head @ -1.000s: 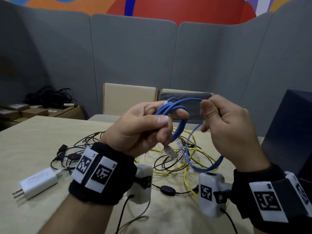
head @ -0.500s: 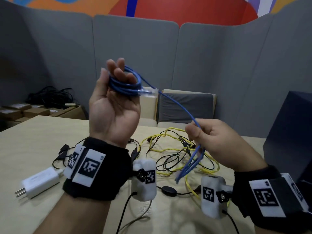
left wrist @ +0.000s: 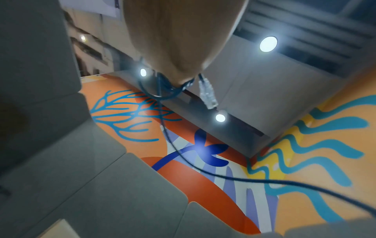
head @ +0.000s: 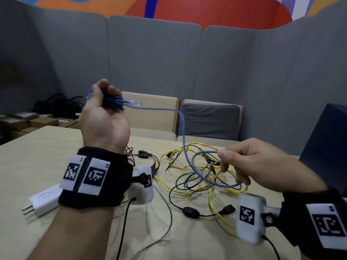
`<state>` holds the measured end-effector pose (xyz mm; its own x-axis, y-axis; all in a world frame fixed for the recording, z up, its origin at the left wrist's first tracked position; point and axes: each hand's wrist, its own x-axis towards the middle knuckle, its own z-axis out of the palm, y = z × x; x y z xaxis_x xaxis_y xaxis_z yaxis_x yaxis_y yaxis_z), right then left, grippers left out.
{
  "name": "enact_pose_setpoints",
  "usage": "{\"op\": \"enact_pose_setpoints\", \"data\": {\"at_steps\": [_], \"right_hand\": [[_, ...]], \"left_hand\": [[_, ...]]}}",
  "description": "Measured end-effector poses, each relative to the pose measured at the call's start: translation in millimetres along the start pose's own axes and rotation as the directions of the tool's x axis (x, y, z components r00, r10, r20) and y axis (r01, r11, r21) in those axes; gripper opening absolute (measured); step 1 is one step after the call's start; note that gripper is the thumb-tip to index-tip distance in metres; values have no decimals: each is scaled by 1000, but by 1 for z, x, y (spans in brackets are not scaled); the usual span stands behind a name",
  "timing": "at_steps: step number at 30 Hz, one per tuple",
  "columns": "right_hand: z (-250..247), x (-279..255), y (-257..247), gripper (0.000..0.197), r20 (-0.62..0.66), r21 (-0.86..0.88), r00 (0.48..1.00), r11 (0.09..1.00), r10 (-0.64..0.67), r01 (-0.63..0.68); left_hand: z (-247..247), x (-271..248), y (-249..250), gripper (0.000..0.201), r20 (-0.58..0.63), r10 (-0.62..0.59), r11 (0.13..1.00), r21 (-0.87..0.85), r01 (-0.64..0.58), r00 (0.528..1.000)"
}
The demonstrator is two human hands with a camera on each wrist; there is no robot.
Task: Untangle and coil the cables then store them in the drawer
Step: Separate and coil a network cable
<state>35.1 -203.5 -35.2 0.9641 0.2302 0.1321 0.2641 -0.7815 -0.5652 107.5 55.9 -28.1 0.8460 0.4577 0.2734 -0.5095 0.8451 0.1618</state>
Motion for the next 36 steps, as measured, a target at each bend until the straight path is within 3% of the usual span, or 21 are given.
{"op": "enact_pose_setpoints", "data": {"at_steps": [3,4,8,11,13,14,16,17,18,22,25,27,30,32,34,36], "right_hand": [[8,12,14,18,-142,-53,976,984,163,-172],[11,14,15,19,-193,-77,962,975,193,-211],[9,13,11,60,-188,-242,962,940,199,-242],[-4,7,14,96,-170,-103,979,986,109,-128],[-10,3,10,108,-311,3,950,1000,24,-24],[-12,0,5,107,-435,50,900,999,18,4],[-12,-6,-5,93,-665,30,746,998,-26,61],[-11,-6,-8,83,-708,-34,703,997,-74,71],[-8,-4,-9,77,-704,-87,701,993,-117,79],[4,13,3,61,-590,-139,786,982,-186,128],[6,13,1,35,-546,-61,786,949,-290,308],[8,12,-1,26,-526,103,794,905,-303,414],[13,9,-6,22,-504,286,834,868,-225,406],[18,10,-10,13,-492,284,844,877,-213,387],[22,11,-13,10,-485,161,832,907,-271,390],[25,11,-14,8,-449,27,826,919,-340,393]], "left_hand": [[9,-16,-14,20,172,-116,990,96,100,978],[12,-23,-21,20,226,-174,979,146,143,958],[16,-55,-49,25,348,-414,869,427,251,841],[13,-67,-57,23,389,-536,784,558,272,749],[13,-68,-55,25,406,-593,747,600,287,696],[13,-69,-53,25,414,-619,729,619,292,668],[15,-70,-50,20,439,-665,698,653,293,605],[16,-72,-48,22,447,-692,679,669,301,567],[17,-75,-47,24,454,-721,659,682,316,523],[18,-81,-43,27,491,-808,588,700,406,325],[20,-79,-39,25,552,-797,595,649,475,245],[22,-76,-37,27,598,-752,642,573,510,276],[26,-70,-32,28,660,-643,719,344,605,389],[30,-67,-27,27,664,-547,766,152,625,509],[34,-64,-23,27,592,-460,833,28,553,662],[35,-60,-20,25,519,-375,887,-39,460,768]]}}
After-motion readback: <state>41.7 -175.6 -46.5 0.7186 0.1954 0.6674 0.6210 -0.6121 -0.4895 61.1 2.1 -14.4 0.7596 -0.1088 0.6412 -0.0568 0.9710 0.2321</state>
